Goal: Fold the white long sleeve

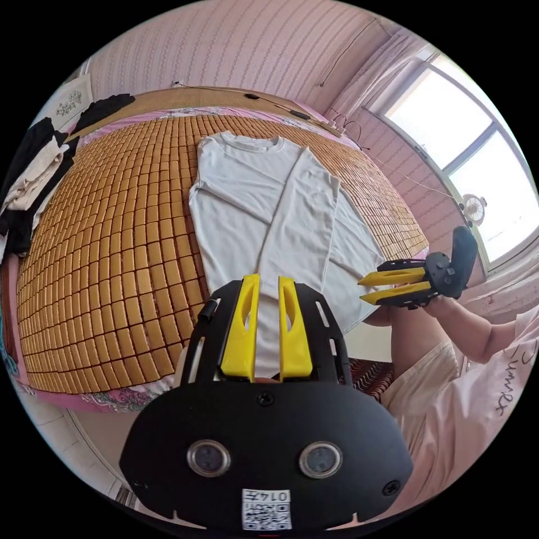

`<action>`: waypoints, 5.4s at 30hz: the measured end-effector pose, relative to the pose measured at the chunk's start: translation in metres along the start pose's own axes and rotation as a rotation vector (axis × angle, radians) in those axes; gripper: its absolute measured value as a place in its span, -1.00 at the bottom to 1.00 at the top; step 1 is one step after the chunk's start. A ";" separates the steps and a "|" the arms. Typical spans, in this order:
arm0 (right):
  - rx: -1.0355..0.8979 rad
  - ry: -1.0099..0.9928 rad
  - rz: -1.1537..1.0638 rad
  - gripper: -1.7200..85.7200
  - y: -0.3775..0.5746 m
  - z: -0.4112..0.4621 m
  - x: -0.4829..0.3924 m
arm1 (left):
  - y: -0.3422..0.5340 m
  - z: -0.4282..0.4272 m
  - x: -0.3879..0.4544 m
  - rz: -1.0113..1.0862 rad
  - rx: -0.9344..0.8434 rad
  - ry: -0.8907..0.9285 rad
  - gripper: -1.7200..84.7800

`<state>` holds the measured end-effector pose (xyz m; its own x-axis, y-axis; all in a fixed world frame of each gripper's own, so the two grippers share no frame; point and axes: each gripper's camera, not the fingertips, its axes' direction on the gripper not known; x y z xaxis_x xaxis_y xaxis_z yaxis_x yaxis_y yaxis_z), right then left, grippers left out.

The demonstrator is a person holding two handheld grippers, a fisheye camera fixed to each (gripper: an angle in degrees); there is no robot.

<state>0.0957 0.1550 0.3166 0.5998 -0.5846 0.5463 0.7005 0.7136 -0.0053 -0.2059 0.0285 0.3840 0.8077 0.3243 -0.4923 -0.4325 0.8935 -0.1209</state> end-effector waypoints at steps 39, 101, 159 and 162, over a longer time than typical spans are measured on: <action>0.335 0.270 0.630 -0.98 -0.171 -0.101 0.437 | -0.284 -0.019 -0.220 -0.087 0.276 -0.091 -0.98; -0.412 0.338 -0.010 -0.98 -0.381 0.083 0.147 | -0.042 0.076 0.150 0.508 -0.245 -0.006 -0.89; 0.431 -0.191 0.771 -0.79 0.247 -0.121 0.237 | 0.007 0.059 0.343 0.763 -0.076 0.103 -0.98; 0.442 -0.151 0.837 -0.69 0.252 -0.110 0.264 | 0.025 0.049 0.344 0.785 -0.083 0.121 -0.98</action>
<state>0.4736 0.1380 0.3676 0.7619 0.2147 0.6111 -0.1606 0.9766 -0.1429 0.0808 0.1775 0.2537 0.2080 0.8086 -0.5504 -0.8892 0.3908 0.2380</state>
